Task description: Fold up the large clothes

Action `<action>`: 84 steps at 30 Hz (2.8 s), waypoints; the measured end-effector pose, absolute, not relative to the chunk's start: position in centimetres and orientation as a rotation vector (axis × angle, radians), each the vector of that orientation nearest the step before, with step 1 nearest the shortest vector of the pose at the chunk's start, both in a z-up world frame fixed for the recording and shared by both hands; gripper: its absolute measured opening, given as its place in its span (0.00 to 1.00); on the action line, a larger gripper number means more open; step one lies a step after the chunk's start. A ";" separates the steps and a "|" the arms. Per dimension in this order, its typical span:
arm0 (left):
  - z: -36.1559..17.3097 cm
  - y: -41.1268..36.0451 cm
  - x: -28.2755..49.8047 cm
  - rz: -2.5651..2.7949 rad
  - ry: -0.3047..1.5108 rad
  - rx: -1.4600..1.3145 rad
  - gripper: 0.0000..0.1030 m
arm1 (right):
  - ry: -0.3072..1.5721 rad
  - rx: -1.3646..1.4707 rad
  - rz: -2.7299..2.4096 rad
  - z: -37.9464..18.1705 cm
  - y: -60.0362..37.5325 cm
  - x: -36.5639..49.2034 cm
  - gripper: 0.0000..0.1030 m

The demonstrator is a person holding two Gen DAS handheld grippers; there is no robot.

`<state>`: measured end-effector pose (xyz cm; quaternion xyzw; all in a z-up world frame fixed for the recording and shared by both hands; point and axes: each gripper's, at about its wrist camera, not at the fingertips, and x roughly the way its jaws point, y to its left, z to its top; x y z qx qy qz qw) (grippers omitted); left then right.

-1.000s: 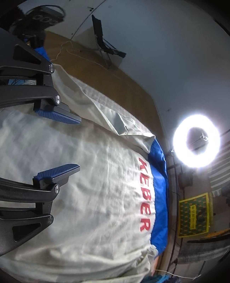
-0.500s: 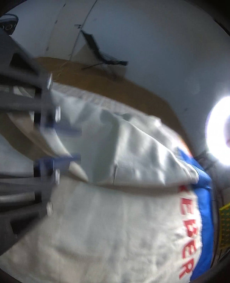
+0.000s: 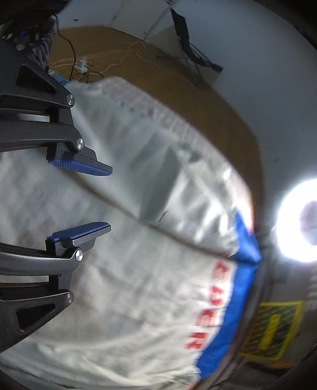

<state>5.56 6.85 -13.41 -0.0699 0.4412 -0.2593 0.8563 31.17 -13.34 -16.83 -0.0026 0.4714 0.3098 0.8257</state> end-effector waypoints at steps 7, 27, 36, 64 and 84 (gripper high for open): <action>-17.2 10.9 9.6 -0.353 1.058 -0.476 0.33 | 0.868 -0.060 0.727 -11.8 -10.7 30.9 0.45; -23.3 12.2 12.1 -0.310 1.152 -0.722 0.33 | 0.928 -0.183 0.671 -14.4 5.3 41.0 0.55; -24.3 12.3 12.0 -0.327 1.168 -0.750 0.33 | 0.992 -0.362 0.560 -18.8 10.4 44.7 0.59; -19.7 16.3 10.1 -0.153 1.021 -0.563 0.03 | 0.994 -0.100 0.539 -16.3 9.9 49.5 0.01; -21.4 19.8 10.2 -0.022 1.027 -0.619 0.15 | 0.952 -0.093 0.592 -19.0 11.1 49.2 0.37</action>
